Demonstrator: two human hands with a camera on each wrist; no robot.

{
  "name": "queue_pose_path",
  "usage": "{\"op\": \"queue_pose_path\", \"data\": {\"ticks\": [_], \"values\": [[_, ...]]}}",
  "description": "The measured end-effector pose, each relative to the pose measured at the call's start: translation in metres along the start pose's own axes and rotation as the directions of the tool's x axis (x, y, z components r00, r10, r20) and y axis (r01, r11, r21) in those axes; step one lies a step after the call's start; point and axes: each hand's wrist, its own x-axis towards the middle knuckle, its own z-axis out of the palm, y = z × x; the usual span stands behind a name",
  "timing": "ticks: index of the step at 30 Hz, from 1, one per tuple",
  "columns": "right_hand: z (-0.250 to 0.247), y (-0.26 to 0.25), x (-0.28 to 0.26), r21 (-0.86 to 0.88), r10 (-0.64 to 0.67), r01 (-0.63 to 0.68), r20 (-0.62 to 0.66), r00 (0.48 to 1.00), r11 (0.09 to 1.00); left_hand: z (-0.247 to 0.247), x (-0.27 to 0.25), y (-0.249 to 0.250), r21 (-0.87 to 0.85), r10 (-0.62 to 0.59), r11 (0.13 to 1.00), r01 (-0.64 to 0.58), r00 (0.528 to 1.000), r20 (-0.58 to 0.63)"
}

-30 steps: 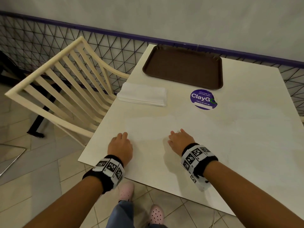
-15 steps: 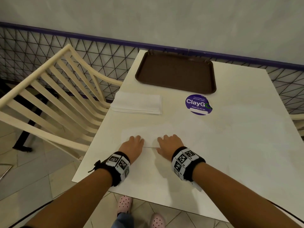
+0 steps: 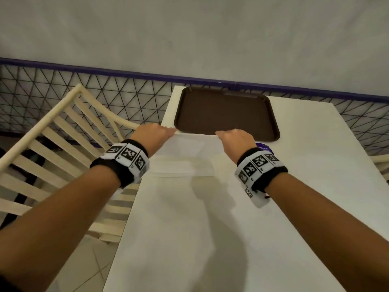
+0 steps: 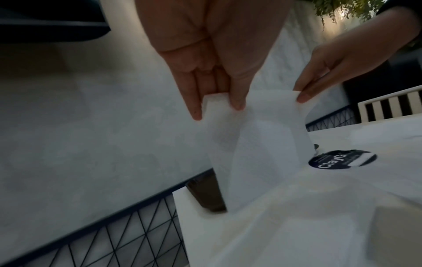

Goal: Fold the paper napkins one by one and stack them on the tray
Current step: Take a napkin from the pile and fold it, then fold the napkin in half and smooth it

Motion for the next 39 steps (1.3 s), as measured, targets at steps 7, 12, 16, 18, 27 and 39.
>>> {"op": "queue_pose_path", "data": {"ticks": [7, 12, 16, 18, 27, 39], "values": [[0.031, -0.022, 0.019, 0.081, 0.016, -0.022, 0.08, 0.997, 0.996, 0.053, -0.004, -0.015, -0.093, 0.07, 0.993, -0.072, 0.997, -0.021], [0.081, -0.037, 0.01, 0.128, -0.058, 0.03, 0.22, 0.974, 0.991, 0.11, -0.014, 0.002, -0.228, 0.124, 0.97, -0.082, 0.976, 0.177], [0.103, -0.043, 0.004, 0.172, -0.057, 0.004, 0.304, 0.951, 0.985, 0.14, -0.02, 0.008, -0.262, 0.129, 0.96, -0.096, 0.985, 0.113], [0.109, -0.045, 0.004, 0.187, -0.063, 0.024, 0.209, 0.976, 0.982, 0.146, -0.02, 0.006, -0.234, 0.164, 0.961, -0.145, 0.984, 0.066], [0.122, -0.041, 0.0, 0.189, -0.101, 0.04, 0.323, 0.941, 0.981, 0.144, -0.022, 0.007, -0.297, 0.085, 0.954, -0.044, 0.989, 0.125], [0.123, 0.05, -0.125, 0.343, 0.282, -0.395, 0.335, 0.899, 0.852, 0.108, -0.027, 0.098, -0.37, 0.419, 0.827, -0.424, 0.902, -0.099]]}}
